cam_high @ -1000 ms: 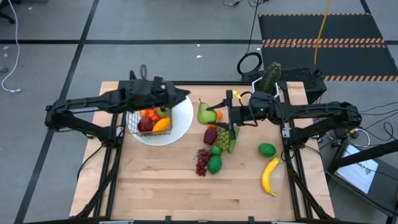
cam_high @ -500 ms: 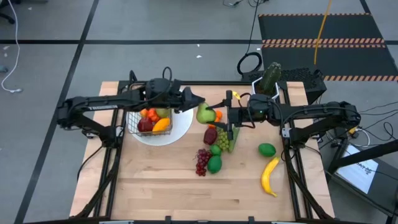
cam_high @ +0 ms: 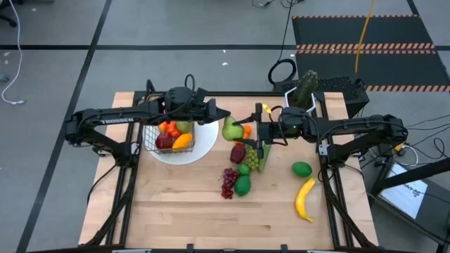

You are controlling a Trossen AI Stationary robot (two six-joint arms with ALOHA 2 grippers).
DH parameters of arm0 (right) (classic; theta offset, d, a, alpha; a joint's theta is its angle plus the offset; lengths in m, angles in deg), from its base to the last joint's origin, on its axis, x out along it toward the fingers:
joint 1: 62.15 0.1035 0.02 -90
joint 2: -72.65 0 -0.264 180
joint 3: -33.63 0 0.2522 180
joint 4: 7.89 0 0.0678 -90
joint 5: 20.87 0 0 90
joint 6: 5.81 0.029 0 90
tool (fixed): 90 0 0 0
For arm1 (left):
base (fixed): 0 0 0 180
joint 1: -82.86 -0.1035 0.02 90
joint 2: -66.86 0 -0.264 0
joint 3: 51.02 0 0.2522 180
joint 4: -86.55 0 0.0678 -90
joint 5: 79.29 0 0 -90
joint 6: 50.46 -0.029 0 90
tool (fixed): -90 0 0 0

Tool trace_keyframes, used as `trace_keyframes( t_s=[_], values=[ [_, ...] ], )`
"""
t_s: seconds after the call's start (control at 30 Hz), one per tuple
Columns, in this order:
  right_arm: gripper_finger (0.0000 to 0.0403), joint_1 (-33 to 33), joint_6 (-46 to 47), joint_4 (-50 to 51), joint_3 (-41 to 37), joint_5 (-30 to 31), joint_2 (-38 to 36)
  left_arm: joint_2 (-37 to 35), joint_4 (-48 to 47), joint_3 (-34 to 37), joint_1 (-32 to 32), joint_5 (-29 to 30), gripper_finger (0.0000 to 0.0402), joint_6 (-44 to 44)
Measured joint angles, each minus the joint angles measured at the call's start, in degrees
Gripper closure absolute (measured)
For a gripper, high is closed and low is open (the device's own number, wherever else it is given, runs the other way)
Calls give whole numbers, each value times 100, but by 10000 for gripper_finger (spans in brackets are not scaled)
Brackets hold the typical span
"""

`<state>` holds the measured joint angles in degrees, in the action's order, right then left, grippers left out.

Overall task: Build produce basket
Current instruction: Put the green pear into the wire basket

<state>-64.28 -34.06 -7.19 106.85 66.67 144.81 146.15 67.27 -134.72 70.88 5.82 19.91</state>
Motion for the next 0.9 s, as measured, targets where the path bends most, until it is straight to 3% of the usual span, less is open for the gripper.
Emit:
trace_keyframes(
  t_s=[0.1,0.37,0.57,0.8,0.9],
  values=[
    [161,2,-32,0,0,105,0,0,6,0,-1,4,386,-122],
    [129,34,666,-57,0,147,0,-4,-35,0,-98,-65,388,-417],
    [115,35,2317,-55,0,120,-2,-64,-43,0,-338,-164,388,-754],
    [121,37,5113,-154,0,54,-31,-453,-38,0,-772,-556,394,-1487],
    [121,36,6078,-418,0,-240,-31,-703,-23,0,-938,-557,389,-1774]
  ],
)
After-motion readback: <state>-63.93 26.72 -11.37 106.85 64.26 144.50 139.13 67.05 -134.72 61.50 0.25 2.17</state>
